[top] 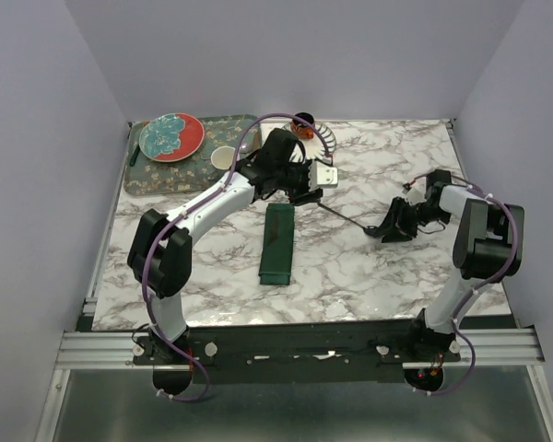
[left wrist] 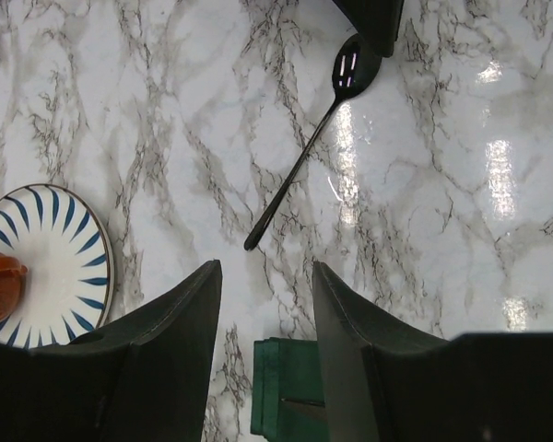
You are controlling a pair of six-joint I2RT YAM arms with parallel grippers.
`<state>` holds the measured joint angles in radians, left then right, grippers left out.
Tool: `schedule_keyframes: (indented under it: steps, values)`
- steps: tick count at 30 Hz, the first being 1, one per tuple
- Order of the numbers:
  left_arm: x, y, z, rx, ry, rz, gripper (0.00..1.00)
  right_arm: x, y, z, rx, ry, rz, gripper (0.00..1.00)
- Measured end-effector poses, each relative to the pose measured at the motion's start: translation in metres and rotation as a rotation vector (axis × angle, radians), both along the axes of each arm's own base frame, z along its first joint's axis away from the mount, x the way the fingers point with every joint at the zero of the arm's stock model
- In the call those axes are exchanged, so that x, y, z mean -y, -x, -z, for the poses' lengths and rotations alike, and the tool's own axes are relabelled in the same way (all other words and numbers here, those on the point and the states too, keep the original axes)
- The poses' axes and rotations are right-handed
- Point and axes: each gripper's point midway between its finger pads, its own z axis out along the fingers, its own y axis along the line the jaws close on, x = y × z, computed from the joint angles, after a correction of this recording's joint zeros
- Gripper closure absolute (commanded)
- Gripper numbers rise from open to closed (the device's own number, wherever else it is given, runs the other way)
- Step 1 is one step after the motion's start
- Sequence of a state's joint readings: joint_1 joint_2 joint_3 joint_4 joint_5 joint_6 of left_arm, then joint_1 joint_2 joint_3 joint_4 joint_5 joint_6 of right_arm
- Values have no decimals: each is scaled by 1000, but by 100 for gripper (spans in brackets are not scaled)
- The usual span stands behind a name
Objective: Fold the napkin into a case and place the utensils inside
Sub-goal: Pick up the spoon from the center of the board, then pass from the right arm to the left
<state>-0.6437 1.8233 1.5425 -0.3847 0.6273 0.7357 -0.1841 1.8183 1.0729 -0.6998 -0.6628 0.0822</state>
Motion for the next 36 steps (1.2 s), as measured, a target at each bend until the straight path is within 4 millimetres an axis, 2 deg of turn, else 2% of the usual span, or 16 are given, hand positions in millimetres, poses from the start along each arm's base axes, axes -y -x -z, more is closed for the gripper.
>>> schedule_keyframes:
  steps: [3,7,10,11,13,15,16,22,25,28,32,34,36]
  values:
    - [0,0,0,-3,0,-3,46,-1,-4,11,-35,-26,31,66]
    - [0,0,0,-1,0,-2,46,-2,-9,13,-37,-45,48,73]
    - [0,0,0,3,-3,3,46,-1,-19,14,-16,-41,50,71]
    - [0,0,1,5,-4,5,46,0,-21,14,-11,-40,51,73]
    - [0,1,1,10,-9,12,46,1,-25,12,4,-37,51,79]
    - [1,3,2,11,-12,19,46,2,-29,11,19,-34,50,97]
    - [3,5,3,12,-14,26,46,2,-30,11,22,-34,52,99]
    - [13,7,7,15,-20,49,45,3,-35,10,47,-30,48,99]
    - [18,11,10,14,-26,59,47,3,-35,-2,91,-24,36,99]
    - [32,21,12,18,-30,88,51,2,-34,-34,190,-12,20,99]
    - [58,38,10,59,-41,138,51,0,-28,-78,317,5,-7,99]
    - [67,45,8,83,-46,158,51,-2,-20,-89,343,10,-21,99]
    - [75,52,7,114,-59,177,50,-3,-11,-92,345,12,-33,99]
